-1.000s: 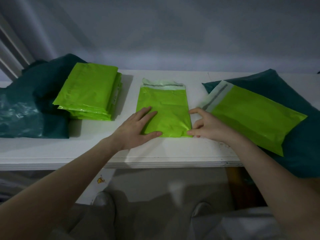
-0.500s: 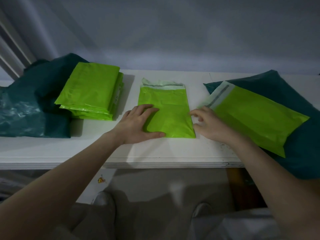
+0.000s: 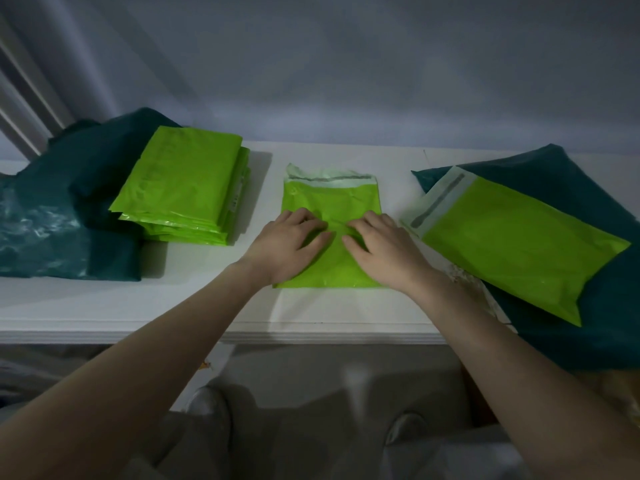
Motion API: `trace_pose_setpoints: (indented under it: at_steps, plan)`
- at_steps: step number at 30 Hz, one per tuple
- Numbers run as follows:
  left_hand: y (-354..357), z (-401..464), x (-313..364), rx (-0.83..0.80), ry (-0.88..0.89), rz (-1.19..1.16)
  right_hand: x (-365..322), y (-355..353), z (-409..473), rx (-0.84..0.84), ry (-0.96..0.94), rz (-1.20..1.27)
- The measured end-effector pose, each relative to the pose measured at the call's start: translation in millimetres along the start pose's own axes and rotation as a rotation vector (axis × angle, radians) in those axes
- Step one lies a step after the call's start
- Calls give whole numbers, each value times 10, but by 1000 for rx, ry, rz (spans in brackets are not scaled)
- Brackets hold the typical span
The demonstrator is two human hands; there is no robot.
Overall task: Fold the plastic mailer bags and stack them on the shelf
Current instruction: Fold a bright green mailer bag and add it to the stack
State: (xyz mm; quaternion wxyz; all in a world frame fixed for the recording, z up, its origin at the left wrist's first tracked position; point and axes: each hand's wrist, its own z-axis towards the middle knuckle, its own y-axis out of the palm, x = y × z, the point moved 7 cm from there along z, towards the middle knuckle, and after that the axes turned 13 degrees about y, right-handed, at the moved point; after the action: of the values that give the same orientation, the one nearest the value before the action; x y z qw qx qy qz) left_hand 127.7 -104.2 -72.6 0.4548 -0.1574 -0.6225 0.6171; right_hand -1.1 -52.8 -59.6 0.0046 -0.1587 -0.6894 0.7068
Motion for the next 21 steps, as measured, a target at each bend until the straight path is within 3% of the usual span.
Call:
trace_pose_setpoints:
  at_steps: [5,9,13,17,21]
  plan:
    - [-78,1,40,70,-35,-165,-11,-63,-24,47,-13,-25]
    - [-131,11,4,118,-120,-142,-14,-106,-26,62,-22,-14]
    - [-273,109,-50,255,-87,-115,14,-195,91,131,-31,41]
    - [-312,298,-96,223,-33,29,67,-229,338,183,-3,53]
    - [-112,450,-96,78,57,133,-34,-76,489,135,-64,28]
